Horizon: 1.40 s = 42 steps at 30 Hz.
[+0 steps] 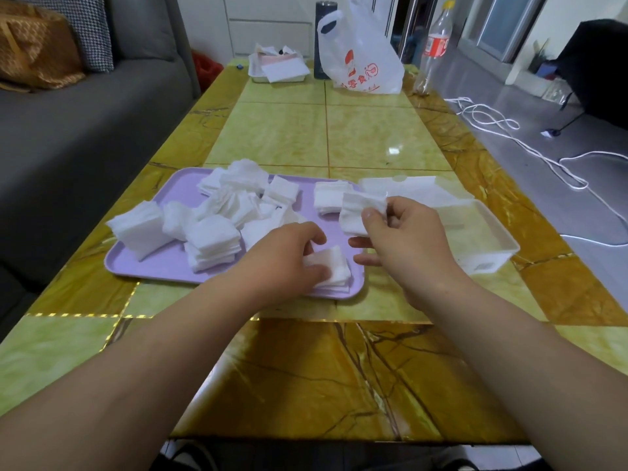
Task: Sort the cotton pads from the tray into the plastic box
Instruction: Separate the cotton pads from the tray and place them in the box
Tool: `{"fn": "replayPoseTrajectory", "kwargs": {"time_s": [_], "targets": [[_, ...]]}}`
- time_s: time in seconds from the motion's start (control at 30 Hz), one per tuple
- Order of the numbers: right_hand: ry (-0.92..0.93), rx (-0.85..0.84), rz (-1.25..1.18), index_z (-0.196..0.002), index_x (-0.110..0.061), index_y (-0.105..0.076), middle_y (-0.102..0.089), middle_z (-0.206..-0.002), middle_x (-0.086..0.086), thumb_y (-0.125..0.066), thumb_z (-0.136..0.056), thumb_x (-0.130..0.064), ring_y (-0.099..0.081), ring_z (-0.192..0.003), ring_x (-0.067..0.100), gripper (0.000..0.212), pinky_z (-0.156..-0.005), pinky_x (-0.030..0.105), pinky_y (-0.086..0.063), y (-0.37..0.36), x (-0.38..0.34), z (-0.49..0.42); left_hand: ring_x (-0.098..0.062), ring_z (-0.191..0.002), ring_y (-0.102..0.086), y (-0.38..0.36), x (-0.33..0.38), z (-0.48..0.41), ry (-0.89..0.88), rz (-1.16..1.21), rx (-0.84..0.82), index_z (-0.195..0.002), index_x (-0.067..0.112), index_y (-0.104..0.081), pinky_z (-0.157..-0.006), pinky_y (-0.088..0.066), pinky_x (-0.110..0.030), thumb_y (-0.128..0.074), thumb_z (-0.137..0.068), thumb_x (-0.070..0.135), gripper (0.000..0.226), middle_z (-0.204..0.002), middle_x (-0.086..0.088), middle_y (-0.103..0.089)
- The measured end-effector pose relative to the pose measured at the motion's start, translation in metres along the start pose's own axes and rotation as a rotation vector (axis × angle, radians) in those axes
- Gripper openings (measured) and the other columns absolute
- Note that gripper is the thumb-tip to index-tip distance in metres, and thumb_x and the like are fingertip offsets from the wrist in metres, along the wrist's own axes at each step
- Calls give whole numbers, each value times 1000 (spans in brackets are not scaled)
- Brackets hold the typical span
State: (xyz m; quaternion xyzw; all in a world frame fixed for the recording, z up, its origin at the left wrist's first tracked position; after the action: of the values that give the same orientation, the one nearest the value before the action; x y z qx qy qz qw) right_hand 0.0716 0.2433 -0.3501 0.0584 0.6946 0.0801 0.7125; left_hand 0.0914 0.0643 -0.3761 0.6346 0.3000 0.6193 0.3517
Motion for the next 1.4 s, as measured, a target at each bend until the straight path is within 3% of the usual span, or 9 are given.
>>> {"fn": "replayPoseTrajectory", "kwargs": {"time_s": [0.07,0.2,0.4,0.53,0.7,0.9,1.07,1.2,1.4], "targets": [[-19,-17,-20,-103,-7,-67,-75,-100,14,-56,-103,-15,-78,-77,20,13,-63,38,-65,-3,1,2,-5,-80,-55,3,1,1,6,21,-3,-113,33,-59,-75,-49,-29,-80,-81,32,39,-91,10,-58],[-37,7,-25,-102,-7,-67,-74,-99,15,-56,-103,-14,-78,-76,22,13,-66,39,-66,-3,3,2,-9,-83,-60,8,1,1,-28,-26,28,-98,31,-72,-82,-54,-37,-80,-79,30,20,-89,12,-63],[-49,58,-51,-96,-7,-65,-70,-91,14,-56,-103,-15,-78,-73,25,14,-67,42,-66,0,3,-1,-11,-101,-67,16,1,5,1,-59,84,-117,34,-76,-90,-54,-30,-71,-92,34,25,-110,13,-75],[-32,50,-30,-94,-7,-65,-71,-90,16,-56,-103,-13,-78,-72,25,14,-66,40,-66,-2,3,2,-10,-103,-68,16,-1,3,2,29,148,-114,35,-78,-93,-54,-35,-68,-94,40,23,-112,14,-76],[-6,73,-47,-83,-10,-62,-71,-87,11,-57,-102,-13,-78,-75,24,20,-68,41,-66,1,2,1,-2,-80,-61,26,1,-2,-56,63,290,-106,35,-80,-77,-49,-29,-69,-93,40,18,-90,14,-67],[-19,76,-88,-102,-11,-65,-74,-100,9,-53,-104,-17,-78,-81,18,14,-68,40,-66,-2,3,1,3,-57,-53,27,-4,0,7,335,248,-88,25,-77,-60,-41,-15,-72,-92,25,7,-70,13,-65],[-36,66,-102,-103,-16,-61,-72,-103,10,-49,-105,-19,-77,-83,21,13,-62,40,-65,-4,2,4,-5,-70,-62,30,-4,2,125,568,248,-94,22,-70,-71,-56,-31,-62,-98,27,10,-83,5,-73],[-50,54,-80,-102,-13,-63,-72,-101,11,-53,-104,-17,-78,-77,19,12,-63,40,-65,-3,1,4,0,-69,-63,32,-3,3,180,711,215,-102,22,-70,-61,-53,-20,-59,-101,21,11,-88,5,-75],[-108,3,-107,-103,-10,-69,-76,-103,10,-60,-100,-10,-79,-82,20,10,-70,40,-66,-3,6,4,-20,-79,-69,32,-3,3,214,935,115,-109,17,-73,-68,-59,-34,-57,-100,9,20,-100,-5,-73]]}}
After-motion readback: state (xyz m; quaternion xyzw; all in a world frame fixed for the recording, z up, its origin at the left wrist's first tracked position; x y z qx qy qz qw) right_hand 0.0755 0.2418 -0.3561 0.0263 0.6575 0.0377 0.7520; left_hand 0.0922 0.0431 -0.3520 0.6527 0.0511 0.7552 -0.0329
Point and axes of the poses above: each hand's wrist, its own z-axis away from the middle knuckle, its own y-axis out of the back of the hand, x = y × z, the point moved 4 cm from there along -z, towards the middle knuckle
